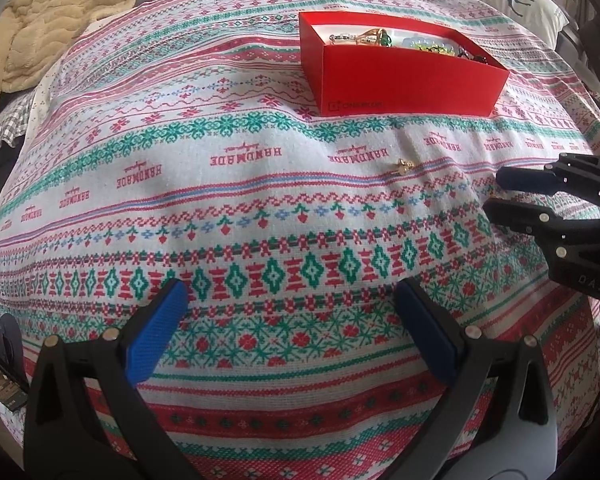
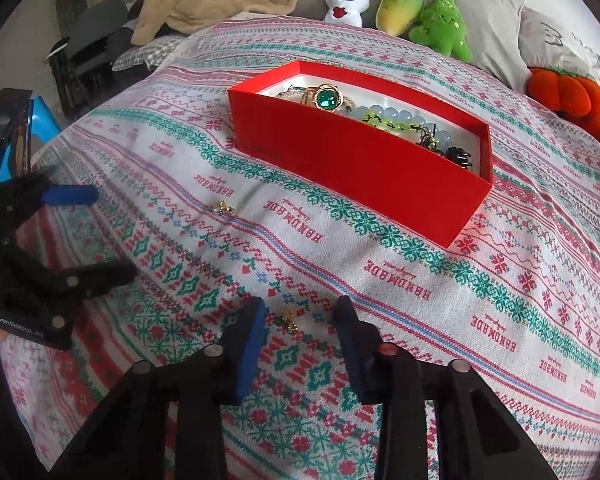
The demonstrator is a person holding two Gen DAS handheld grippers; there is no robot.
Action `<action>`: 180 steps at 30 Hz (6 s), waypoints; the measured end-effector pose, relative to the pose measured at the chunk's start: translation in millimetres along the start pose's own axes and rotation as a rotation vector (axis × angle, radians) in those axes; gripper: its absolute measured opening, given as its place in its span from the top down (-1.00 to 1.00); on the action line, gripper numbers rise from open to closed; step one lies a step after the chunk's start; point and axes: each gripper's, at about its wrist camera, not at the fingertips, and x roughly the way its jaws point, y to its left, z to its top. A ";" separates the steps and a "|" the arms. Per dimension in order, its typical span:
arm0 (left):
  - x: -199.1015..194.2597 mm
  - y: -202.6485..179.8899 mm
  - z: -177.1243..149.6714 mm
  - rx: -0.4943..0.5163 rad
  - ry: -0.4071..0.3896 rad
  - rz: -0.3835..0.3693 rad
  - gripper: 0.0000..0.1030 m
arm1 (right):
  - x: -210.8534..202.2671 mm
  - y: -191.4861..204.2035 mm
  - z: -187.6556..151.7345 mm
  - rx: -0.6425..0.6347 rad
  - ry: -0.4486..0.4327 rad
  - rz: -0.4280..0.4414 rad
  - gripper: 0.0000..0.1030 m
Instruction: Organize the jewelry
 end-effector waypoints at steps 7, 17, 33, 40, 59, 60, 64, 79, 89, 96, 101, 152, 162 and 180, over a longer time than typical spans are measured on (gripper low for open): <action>0.6 1.7 2.4 0.000 0.009 -0.010 -1.00 | -1.4 3.4 -4.0 0.005 0.011 0.035 0.78; 1.0 -0.7 11.3 -0.014 -0.003 -0.026 -0.86 | -11.1 -5.1 -8.7 0.036 0.003 0.044 0.85; 13.7 -42.4 47.3 0.061 -0.026 -0.164 0.15 | -27.3 -27.0 -12.3 0.095 -0.013 0.054 0.84; 21.8 -46.7 58.3 0.022 -0.013 -0.169 0.45 | -29.3 -28.4 -12.2 0.097 -0.012 0.057 0.84; 12.7 -45.9 64.4 0.000 0.006 -0.157 0.75 | -42.4 -36.1 3.9 0.150 -0.027 0.072 0.84; 11.5 -45.0 64.7 -0.003 0.005 -0.159 0.75 | -43.8 -37.4 6.2 0.153 -0.030 0.075 0.84; 3.1 -41.9 70.1 -0.013 -0.010 -0.169 0.75 | -51.2 -41.9 17.1 0.171 -0.047 0.080 0.84; -17.0 -36.0 106.1 -0.063 -0.079 -0.174 0.75 | -60.8 -54.3 53.4 0.231 -0.100 0.073 0.84; -11.9 -39.9 134.8 -0.084 -0.123 -0.162 0.75 | -56.8 -67.2 76.2 0.269 -0.123 0.059 0.84; 2.0 -43.8 144.8 -0.065 -0.137 -0.124 0.75 | -48.3 -75.0 85.5 0.282 -0.117 0.048 0.84; 7.4 -41.1 145.8 -0.069 -0.140 -0.103 0.75 | -42.8 -79.8 89.1 0.287 -0.112 0.046 0.84; -27.5 -26.0 68.1 -0.122 0.025 0.076 -0.99 | -71.2 -82.9 25.7 0.331 0.017 -0.158 -1.00; -27.2 -41.3 59.8 -0.145 0.049 0.047 -0.99 | -66.6 -64.9 2.7 0.302 0.072 -0.177 -1.00; -23.6 -47.2 59.5 -0.154 0.055 0.052 -0.99 | -62.0 -64.5 2.0 0.328 0.071 -0.179 -1.00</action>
